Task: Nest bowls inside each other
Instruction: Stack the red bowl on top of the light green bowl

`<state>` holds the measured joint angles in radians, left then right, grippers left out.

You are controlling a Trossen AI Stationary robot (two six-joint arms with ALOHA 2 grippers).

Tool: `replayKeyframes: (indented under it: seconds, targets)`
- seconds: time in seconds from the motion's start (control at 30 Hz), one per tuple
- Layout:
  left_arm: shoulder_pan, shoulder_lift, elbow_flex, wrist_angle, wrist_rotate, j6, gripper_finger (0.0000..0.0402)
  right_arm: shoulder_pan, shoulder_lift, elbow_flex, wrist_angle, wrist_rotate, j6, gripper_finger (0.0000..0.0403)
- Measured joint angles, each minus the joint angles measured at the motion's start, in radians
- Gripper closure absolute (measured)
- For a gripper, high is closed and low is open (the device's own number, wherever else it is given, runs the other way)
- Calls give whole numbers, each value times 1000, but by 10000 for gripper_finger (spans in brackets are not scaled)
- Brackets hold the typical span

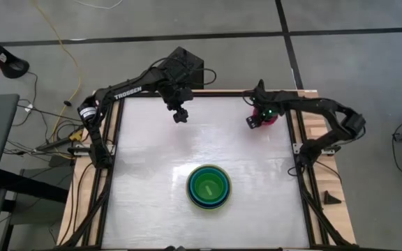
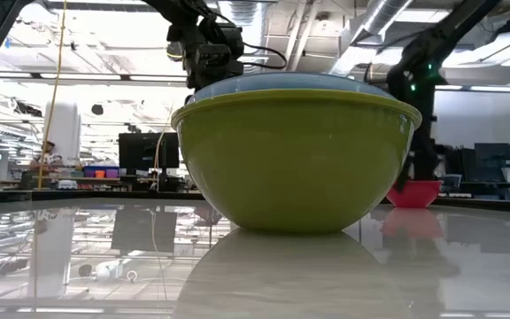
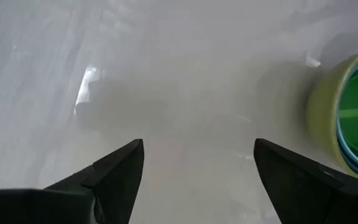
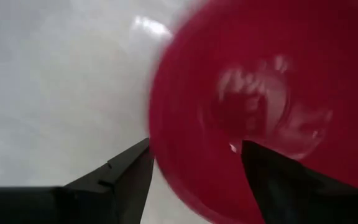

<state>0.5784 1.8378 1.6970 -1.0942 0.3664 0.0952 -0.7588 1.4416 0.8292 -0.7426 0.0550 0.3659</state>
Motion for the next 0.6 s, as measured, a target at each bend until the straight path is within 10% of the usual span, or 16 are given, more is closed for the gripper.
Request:
replayKeyframes:
  seconds: [0.17,0.4,0.6]
  targets:
    - [-14,0,0,-50,129,0,109,-24,81,-27,22,-106,-31,171]
    - [-78,0,0,-197,278,35,109,44,62,-18,142,-177,-57,367]
    - [-157,0,-11,-267,310,35,109,145,-113,-40,157,-271,59,368]
